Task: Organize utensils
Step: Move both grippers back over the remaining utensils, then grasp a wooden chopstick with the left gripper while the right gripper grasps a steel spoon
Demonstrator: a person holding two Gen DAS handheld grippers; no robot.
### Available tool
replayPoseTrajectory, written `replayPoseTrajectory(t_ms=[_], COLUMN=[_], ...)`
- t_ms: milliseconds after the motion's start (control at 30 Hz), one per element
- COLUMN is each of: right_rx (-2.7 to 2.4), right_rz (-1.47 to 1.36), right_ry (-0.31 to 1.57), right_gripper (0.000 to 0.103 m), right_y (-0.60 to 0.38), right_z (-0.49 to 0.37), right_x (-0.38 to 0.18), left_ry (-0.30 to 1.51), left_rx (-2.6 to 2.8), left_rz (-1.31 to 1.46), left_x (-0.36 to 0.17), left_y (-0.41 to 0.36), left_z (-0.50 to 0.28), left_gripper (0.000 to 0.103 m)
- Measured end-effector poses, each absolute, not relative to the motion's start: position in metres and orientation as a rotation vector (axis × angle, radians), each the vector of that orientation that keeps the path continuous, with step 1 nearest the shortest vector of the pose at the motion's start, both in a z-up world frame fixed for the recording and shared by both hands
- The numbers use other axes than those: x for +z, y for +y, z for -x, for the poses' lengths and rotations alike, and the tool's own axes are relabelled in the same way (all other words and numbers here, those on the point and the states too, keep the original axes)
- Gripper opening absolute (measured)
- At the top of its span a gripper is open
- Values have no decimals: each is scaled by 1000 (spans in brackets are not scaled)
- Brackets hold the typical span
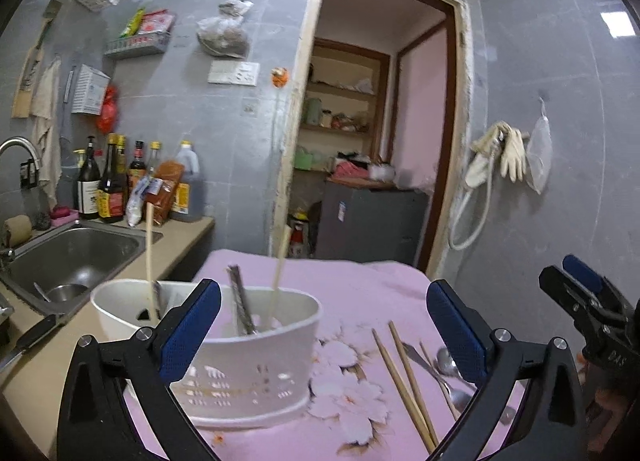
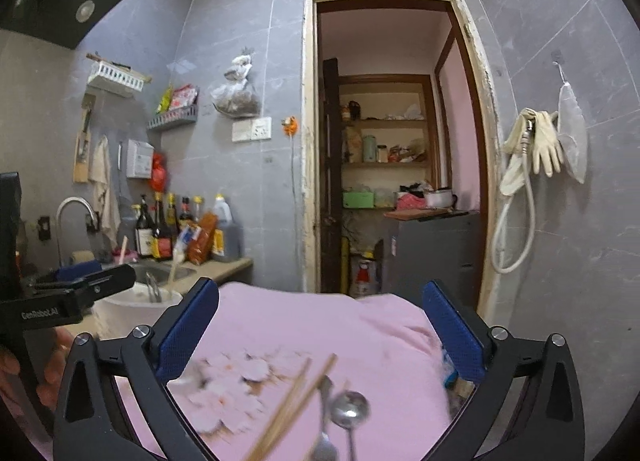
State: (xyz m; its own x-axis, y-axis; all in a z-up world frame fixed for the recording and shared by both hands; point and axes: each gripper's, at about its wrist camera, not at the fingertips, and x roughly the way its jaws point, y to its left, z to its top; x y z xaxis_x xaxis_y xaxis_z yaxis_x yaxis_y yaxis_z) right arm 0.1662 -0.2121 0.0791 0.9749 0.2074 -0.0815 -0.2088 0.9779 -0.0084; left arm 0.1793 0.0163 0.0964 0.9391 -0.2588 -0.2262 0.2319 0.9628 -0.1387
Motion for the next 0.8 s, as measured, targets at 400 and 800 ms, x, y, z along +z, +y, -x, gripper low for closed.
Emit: replayPoseTrajectory(t_ms=[400, 800], right_rx=[138, 166], right_rz=[102, 99], right_ry=[272, 505], right_gripper=[103, 102], right_y=[-245, -260], right_z=[-183, -210], right_x=[45, 11], left_ry=[411, 663], left_rx=[-341, -395], left_rz=[40, -66], left_x=[66, 27], left_y=[-29, -64], left_z=[-190, -215], left_gripper=[101, 101])
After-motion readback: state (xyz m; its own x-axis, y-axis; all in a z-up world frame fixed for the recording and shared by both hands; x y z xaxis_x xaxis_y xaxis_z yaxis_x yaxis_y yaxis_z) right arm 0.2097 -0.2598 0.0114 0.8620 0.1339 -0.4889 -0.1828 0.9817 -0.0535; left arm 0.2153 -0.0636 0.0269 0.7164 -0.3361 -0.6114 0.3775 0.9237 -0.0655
